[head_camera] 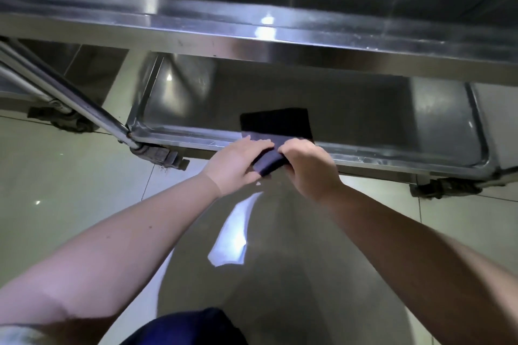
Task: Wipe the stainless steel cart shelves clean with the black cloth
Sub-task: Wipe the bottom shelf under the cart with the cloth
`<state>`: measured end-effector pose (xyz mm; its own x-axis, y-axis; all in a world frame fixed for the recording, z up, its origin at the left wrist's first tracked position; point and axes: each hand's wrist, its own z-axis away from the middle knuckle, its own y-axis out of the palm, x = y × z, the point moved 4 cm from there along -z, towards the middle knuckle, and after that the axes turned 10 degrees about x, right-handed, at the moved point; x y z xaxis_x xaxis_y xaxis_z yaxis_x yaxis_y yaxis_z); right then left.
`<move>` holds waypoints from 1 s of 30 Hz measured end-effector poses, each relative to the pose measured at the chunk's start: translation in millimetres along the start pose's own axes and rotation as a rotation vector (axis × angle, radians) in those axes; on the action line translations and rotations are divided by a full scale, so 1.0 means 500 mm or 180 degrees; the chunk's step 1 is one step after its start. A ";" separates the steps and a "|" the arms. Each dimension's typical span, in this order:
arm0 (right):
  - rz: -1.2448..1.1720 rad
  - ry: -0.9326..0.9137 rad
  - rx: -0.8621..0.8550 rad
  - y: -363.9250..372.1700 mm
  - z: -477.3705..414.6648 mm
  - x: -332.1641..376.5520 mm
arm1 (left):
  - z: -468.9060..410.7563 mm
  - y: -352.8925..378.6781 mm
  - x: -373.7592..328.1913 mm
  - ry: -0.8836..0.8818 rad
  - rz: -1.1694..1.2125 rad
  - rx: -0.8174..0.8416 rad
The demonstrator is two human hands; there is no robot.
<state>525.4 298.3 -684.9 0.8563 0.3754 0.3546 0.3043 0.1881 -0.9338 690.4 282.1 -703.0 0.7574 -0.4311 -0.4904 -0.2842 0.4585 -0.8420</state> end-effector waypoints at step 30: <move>-0.1405 -0.0114 0.0178 -1.096 0.159 0.738 | 0.700 -1.109 -0.662 -0.0522 -0.0280 -0.1068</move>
<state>641.5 406.2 -38.5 0.6342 0.2793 0.7209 0.6134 0.3858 -0.6891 802.9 442.6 4.8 0.8637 -0.3149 -0.3935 -0.3701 0.1337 -0.9193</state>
